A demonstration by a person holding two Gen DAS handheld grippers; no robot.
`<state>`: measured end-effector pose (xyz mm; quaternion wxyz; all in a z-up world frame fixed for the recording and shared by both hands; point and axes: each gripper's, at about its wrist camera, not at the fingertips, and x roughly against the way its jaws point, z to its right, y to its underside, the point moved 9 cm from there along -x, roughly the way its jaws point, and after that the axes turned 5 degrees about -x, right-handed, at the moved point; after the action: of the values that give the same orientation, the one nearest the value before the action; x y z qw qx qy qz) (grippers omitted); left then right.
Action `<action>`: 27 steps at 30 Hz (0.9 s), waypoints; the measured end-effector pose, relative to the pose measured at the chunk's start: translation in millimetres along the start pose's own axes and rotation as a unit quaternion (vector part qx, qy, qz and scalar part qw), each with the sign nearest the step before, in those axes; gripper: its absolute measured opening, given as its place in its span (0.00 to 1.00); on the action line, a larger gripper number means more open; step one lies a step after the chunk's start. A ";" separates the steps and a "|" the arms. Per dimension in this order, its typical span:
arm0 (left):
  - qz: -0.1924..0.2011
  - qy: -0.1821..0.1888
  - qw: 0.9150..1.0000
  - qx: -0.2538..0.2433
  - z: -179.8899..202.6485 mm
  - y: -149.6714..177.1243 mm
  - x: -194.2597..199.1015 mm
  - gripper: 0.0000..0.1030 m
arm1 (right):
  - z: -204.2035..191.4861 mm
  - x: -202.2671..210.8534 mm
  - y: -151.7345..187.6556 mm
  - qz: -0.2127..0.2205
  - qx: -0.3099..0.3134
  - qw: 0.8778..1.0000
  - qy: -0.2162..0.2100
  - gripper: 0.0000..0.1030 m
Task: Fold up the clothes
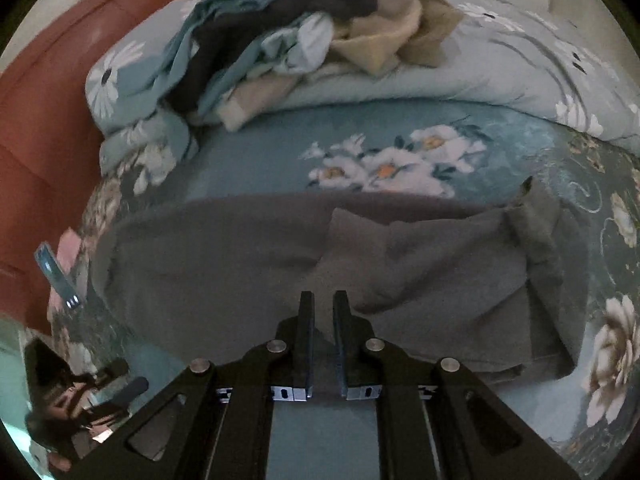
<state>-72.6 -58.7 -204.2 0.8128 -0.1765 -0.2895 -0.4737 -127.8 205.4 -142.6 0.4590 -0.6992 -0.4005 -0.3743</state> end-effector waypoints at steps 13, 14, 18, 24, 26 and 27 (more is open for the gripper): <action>-0.010 -0.019 1.000 -0.016 0.3 6.7 -4.7 0.59 | 108.7 31.7 -3.3 0.051 -0.137 0.988 0.047 0.36; -0.014 -0.019 1.000 -0.018 1.7 8.0 -7.0 0.59 | 121.7 35.1 -1.0 0.052 -0.145 0.987 0.054 0.36; -0.029 -0.022 0.999 -0.036 12.2 15.2 -18.2 0.59 | 156.0 39.0 2.7 0.037 -0.146 0.986 0.072 0.36; -0.053 -0.043 0.996 -0.058 20.1 25.4 -33.7 0.59 | 150.7 18.7 -18.8 0.030 -0.069 0.991 0.112 0.37; -0.059 -0.051 0.995 -0.059 19.7 27.4 -37.5 0.59 | 153.0 5.5 -27.1 0.023 -0.049 0.990 0.131 0.37; -0.061 -0.053 0.995 -0.060 19.8 27.7 -38.4 0.59 | 155.8 -0.4 -29.6 0.020 -0.043 0.989 0.139 0.37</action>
<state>-69.2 -8.4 -213.9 0.7541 -0.2318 -0.3138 -0.5284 -130.5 359.6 -179.3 0.4872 -0.6674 -0.3020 -0.4754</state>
